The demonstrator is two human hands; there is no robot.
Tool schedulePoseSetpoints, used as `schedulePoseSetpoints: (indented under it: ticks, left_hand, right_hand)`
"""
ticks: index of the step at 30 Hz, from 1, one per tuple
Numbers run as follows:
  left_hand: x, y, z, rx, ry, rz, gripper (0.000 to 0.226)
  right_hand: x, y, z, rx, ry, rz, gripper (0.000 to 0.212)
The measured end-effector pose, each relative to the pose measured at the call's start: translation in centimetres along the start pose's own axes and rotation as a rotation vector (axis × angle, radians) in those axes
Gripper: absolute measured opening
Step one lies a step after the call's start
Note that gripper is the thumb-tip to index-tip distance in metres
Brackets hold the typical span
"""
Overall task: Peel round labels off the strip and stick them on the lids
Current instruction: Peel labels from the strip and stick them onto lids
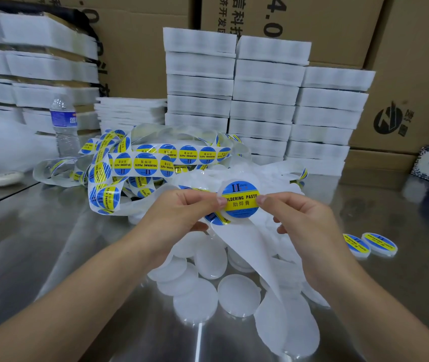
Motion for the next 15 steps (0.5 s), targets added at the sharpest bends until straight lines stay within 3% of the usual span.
schedulePoseSetpoints:
  ticks: [15]
  left_hand:
    - [0.03,-0.17,-0.5,0.022,0.044,-0.029,0.029]
  right_hand:
    - [0.11,-0.21,-0.16,-0.028,-0.004,-0.009,0.011]
Point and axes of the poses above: each hand's wrist, its own x-axis towards the middle knuckle, its own y-axis out of the palm, z = x × y, the point moved 10 cm from there along x, towards the middle knuckle, and after that the axes turned 6 degrees about y, right-handed, at the moved point
